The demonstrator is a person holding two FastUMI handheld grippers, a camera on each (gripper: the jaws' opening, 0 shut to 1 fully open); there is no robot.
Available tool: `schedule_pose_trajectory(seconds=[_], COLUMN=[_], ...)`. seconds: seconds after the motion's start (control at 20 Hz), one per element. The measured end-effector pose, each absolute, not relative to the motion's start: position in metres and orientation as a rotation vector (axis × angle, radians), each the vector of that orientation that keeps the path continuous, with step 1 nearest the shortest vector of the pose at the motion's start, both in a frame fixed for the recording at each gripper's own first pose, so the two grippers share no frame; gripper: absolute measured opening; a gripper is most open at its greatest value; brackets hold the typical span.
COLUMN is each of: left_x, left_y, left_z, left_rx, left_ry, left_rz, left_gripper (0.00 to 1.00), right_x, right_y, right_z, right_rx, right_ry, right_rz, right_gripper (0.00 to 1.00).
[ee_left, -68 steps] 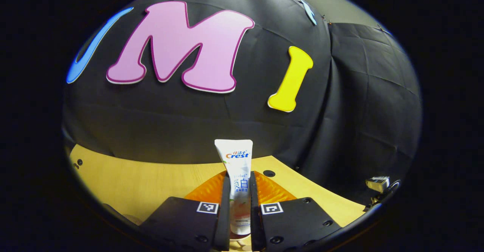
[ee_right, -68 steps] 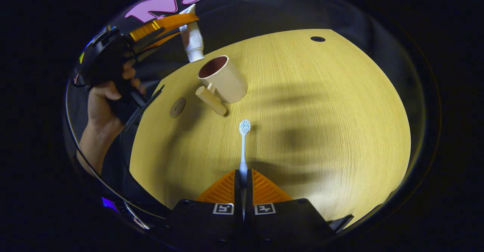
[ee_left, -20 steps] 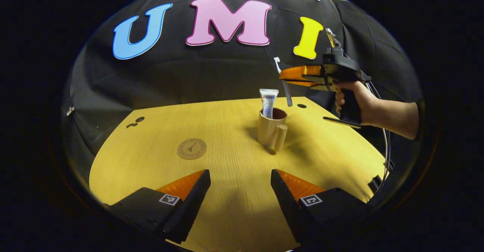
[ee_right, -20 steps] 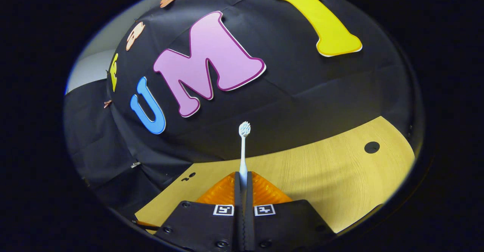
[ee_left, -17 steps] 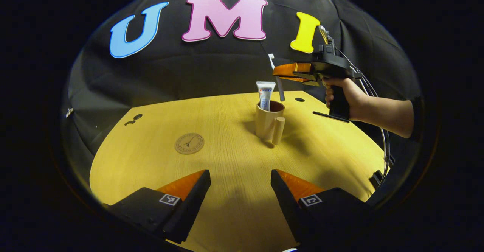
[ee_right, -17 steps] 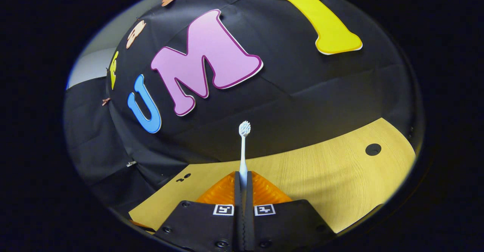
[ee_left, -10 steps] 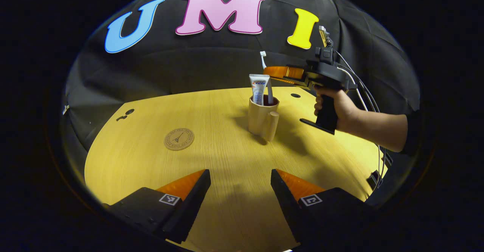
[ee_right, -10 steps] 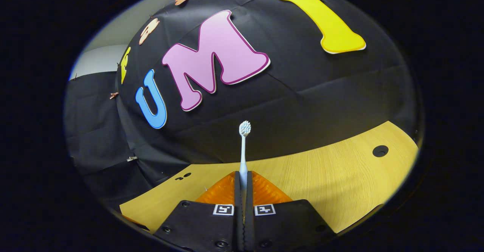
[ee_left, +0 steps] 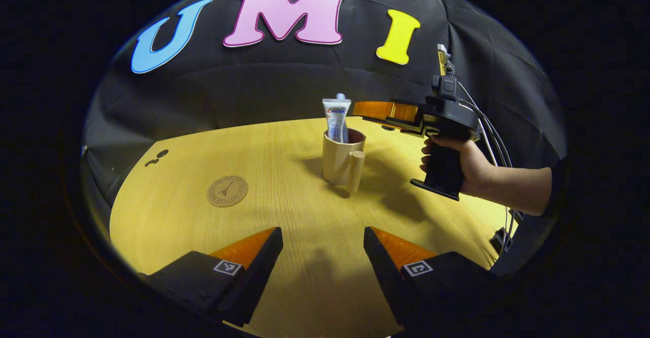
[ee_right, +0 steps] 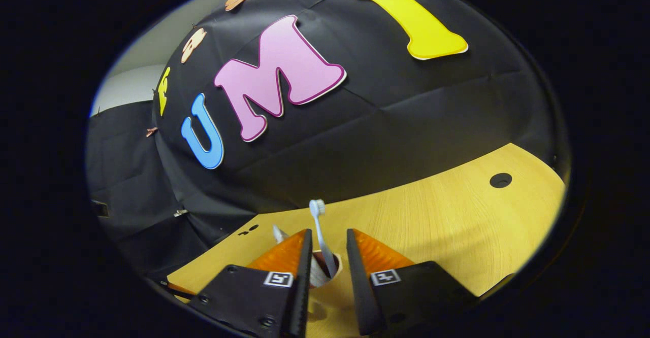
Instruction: Put the toothbrush and toothpaste on the desktop into the cup, then pick up the cup and place it on the coaster on the desktop.
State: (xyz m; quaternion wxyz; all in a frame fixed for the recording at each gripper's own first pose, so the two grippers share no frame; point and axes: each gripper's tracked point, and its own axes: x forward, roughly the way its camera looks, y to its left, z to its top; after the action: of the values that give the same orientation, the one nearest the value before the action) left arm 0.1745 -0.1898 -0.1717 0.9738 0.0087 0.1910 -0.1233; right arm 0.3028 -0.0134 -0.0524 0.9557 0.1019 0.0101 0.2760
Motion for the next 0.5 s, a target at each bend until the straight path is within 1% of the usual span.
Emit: schedule_pose_trajectory(seconds=[0.05, 0.1, 0.15, 0.2, 0.25, 0.3, 0.35, 0.5], left_x=[0.174, 0.172, 0.171, 0.169, 0.168, 0.165, 0.163, 0.157], left_y=[-0.190, -0.190, -0.189, -0.188, -0.187, -0.185, -0.184, -0.176], left_z=[-0.171, -0.170, -0.169, -0.168, -0.169, -0.170, -0.170, -0.168], left_rx=[0.019, 0.019, 0.017, 0.014, 0.007, -0.003, -0.010, -0.017], left_ry=[0.383, 0.380, 0.374, 0.368, 0.366, 0.366, 0.363, 0.353], left_rz=[-0.249, -0.247, -0.243, -0.236, -0.227, -0.219, -0.211, -0.180], left_gripper=[0.99, 0.99, 0.99, 0.99, 0.99, 0.99, 0.99, 1.00], right_x=[0.298, 0.290, 0.285, 0.278, 0.273, 0.268, 0.265, 0.257], right_y=[-0.014, -0.012, -0.009, -0.008, -0.004, 0.000, 0.005, 0.008], right_z=[-0.052, -0.051, -0.050, -0.050, -0.050, -0.051, -0.052, -0.052], right_rx=[0.195, 0.186, 0.181, 0.178, 0.176, 0.168, 0.151, 0.071], right_ry=[0.030, 0.040, 0.054, 0.077, 0.099, 0.125, 0.142, 0.194], right_rz=[0.557, 0.559, 0.560, 0.561, 0.563, 0.563, 0.568, 0.537], right_gripper=[0.46, 0.46, 0.58, 0.66, 0.71, 0.86, 0.97, 0.98])
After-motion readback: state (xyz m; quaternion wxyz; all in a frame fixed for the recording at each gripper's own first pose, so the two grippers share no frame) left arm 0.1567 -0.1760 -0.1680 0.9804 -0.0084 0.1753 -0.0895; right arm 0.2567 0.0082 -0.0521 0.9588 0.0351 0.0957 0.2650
